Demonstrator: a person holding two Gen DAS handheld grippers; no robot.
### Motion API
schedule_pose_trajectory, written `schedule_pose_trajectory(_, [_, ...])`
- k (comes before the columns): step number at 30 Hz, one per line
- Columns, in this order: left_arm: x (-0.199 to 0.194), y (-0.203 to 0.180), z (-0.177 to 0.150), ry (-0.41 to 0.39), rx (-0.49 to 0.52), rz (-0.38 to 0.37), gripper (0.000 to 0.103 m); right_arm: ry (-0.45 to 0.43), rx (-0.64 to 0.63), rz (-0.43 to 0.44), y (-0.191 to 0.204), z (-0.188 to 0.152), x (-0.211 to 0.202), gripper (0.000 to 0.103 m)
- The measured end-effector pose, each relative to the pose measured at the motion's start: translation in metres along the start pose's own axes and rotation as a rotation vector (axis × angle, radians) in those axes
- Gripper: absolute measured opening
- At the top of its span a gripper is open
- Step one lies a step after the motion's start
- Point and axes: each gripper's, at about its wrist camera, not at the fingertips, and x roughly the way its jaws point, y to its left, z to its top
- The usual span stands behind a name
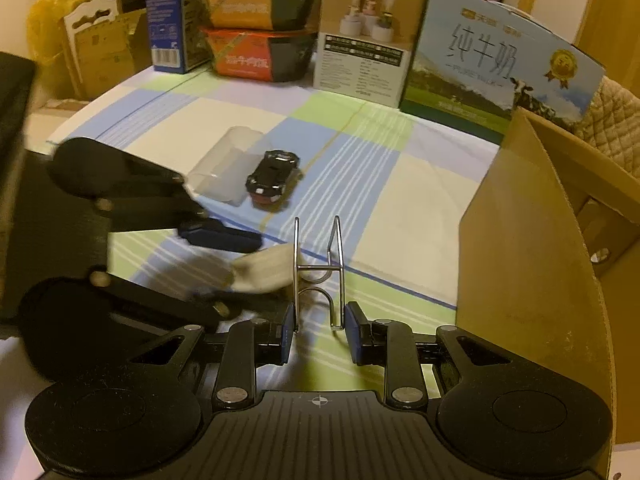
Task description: Organize rigid objects
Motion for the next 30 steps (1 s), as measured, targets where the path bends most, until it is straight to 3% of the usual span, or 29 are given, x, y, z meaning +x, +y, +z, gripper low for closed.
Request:
schedule_pose_trajectory(3, [-0.013,0.006,-0.003,0.037,-0.066,0.007,0.02,0.004,0.009,-0.01,-0.002,0.0,0.0,0.024])
schedule_pose_trajectory(8, [-0.028,0.045,-0.022,0.081,-0.392,-0.038,0.019,0.005,0.072,0.033,-0.006,0.001,-0.004,0.024])
schedule_pose_trajectory(10, [-0.035,0.056,-0.028,0.057,-0.453,-0.027,0.019,0.002,0.08,0.042,-0.006,0.002,-0.005,0.024])
schedule_pose_trajectory(16, [-0.047,0.059,-0.037,0.051,-0.446,0.02,0.023,-0.002,0.083,0.055,-0.005,0.003,-0.003,0.024])
schedule_pose_trajectory(22, [-0.054,0.062,-0.045,0.094,-0.467,0.097,0.033,-0.01,0.094,0.058,-0.006,0.003,-0.004,0.024])
schedule_pose_trajectory(25, [-0.058,0.061,-0.049,0.095,-0.475,0.112,0.044,-0.016,0.098,0.059,-0.007,0.004,-0.005,0.024])
schedule_pose_trajectory(27, [-0.058,0.058,-0.048,0.094,-0.461,0.121,0.059,-0.018,0.099,0.06,-0.006,0.004,-0.005,0.024])
schedule_pose_trajectory(28, [-0.057,0.056,-0.047,0.093,-0.459,0.134,0.076,-0.019,0.099,0.061,-0.006,0.004,-0.005,0.024])
schedule_pose_trajectory(30, [-0.055,0.052,-0.045,0.089,-0.455,0.153,0.081,-0.019,0.1,0.062,-0.005,0.004,-0.006,0.024])
